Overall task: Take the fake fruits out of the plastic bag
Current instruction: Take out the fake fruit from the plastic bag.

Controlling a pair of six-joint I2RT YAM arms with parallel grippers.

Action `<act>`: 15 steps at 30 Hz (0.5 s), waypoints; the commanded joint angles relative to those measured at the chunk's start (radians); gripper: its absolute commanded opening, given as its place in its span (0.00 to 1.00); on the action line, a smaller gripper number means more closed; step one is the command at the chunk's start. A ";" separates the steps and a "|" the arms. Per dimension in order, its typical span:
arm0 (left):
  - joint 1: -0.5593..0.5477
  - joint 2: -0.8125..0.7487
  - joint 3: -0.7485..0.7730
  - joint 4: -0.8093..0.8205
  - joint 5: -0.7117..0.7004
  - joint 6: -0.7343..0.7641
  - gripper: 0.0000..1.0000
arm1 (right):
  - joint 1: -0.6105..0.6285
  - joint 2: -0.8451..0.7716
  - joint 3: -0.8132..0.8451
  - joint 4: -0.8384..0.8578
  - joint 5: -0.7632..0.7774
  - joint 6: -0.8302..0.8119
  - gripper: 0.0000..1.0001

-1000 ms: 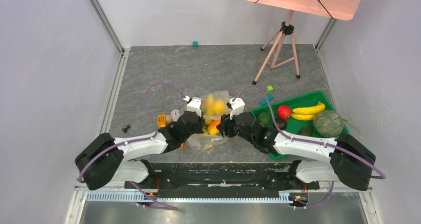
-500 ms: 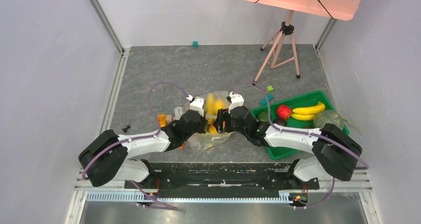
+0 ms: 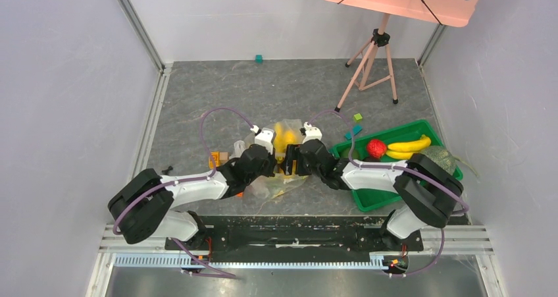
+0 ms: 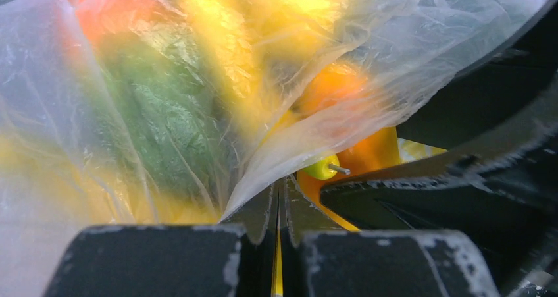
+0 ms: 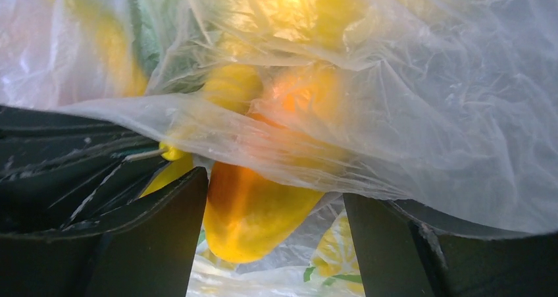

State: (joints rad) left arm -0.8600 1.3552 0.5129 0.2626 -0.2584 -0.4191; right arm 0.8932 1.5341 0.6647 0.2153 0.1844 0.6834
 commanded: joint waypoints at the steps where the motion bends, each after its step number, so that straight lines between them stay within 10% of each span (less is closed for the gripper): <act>1: -0.002 0.014 0.040 0.010 0.017 0.037 0.02 | -0.023 0.058 0.048 0.006 0.008 0.042 0.78; 6: -0.001 0.021 0.045 0.004 0.022 0.039 0.02 | -0.026 0.121 0.089 -0.016 0.024 0.029 0.77; 15: -0.002 0.026 0.050 -0.004 0.009 0.041 0.02 | -0.026 0.043 0.048 -0.029 0.093 -0.034 0.46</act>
State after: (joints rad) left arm -0.8600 1.3724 0.5266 0.2588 -0.2398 -0.4191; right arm 0.8722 1.6493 0.7357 0.2104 0.2108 0.6941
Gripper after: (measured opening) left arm 0.026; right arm 0.622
